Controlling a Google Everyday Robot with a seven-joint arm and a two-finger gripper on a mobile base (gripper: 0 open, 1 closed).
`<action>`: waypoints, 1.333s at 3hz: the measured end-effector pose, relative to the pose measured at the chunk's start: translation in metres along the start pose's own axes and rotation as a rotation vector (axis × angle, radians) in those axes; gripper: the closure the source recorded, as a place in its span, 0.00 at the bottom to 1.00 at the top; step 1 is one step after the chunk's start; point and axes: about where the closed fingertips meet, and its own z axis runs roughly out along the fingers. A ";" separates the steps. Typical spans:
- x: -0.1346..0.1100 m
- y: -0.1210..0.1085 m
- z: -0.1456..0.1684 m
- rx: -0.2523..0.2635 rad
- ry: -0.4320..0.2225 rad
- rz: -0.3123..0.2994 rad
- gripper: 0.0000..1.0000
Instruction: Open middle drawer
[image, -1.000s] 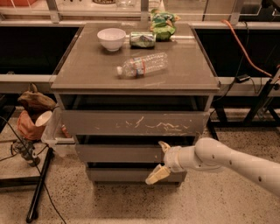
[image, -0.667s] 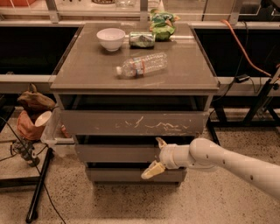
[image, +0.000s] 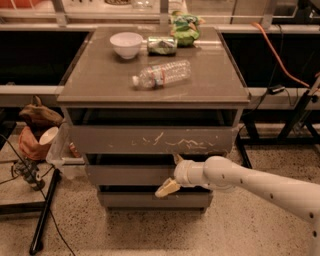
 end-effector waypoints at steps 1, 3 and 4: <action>0.000 0.000 0.000 0.000 0.000 0.000 0.00; 0.013 0.013 0.036 -0.049 0.087 -0.025 0.00; 0.020 0.021 0.050 -0.075 0.147 -0.050 0.00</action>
Offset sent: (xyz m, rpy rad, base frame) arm 0.0070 0.0250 -0.0423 -0.0865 0.0577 0.0363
